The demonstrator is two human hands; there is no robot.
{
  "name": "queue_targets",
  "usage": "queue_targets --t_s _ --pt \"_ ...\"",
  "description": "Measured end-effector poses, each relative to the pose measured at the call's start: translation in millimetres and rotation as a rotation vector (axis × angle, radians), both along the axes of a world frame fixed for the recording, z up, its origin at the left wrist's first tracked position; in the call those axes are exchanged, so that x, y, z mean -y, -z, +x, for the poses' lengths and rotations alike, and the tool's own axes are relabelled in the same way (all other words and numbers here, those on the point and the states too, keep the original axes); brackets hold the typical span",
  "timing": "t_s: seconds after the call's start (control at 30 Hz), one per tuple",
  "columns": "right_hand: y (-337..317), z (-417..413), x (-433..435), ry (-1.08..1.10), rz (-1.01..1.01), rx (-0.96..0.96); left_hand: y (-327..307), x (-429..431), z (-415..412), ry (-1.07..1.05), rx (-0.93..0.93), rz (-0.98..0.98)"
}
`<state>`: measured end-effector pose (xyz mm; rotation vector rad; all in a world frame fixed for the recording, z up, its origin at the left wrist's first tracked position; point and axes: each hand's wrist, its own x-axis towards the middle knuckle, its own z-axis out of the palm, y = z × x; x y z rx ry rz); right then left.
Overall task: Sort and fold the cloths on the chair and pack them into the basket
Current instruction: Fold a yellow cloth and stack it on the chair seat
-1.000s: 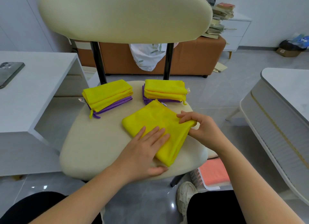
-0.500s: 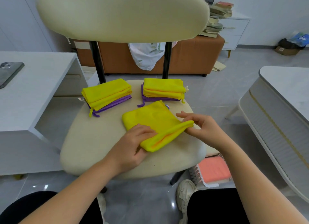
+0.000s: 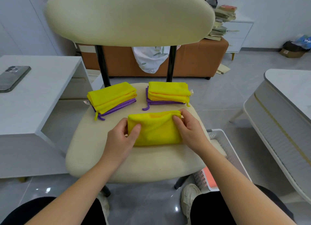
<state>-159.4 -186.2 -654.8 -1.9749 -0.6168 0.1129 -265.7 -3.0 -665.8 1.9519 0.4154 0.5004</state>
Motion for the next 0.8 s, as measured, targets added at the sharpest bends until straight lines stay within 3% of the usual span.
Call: queue_targets --t_s 0.3,0.53,0.63,0.8 --pt "5.2 18.6 -28.8 0.168 -0.445 -0.059 1.9 -8.8 21.1 -0.155 -0.242 0.187" --pt "10.4 22.3 -44.7 0.302 -0.725 0.034 3.3 -9.4 41.9 -0.160 -0.514 0.511" --pt "10.4 20.3 -45.9 0.331 -0.786 0.102 0.6 -3.1 40.9 -0.163 -0.589 0.655" --pt "8.2 17.5 -38.2 0.286 -0.806 0.174 1.3 -2.7 29.5 -0.159 -0.547 0.800"
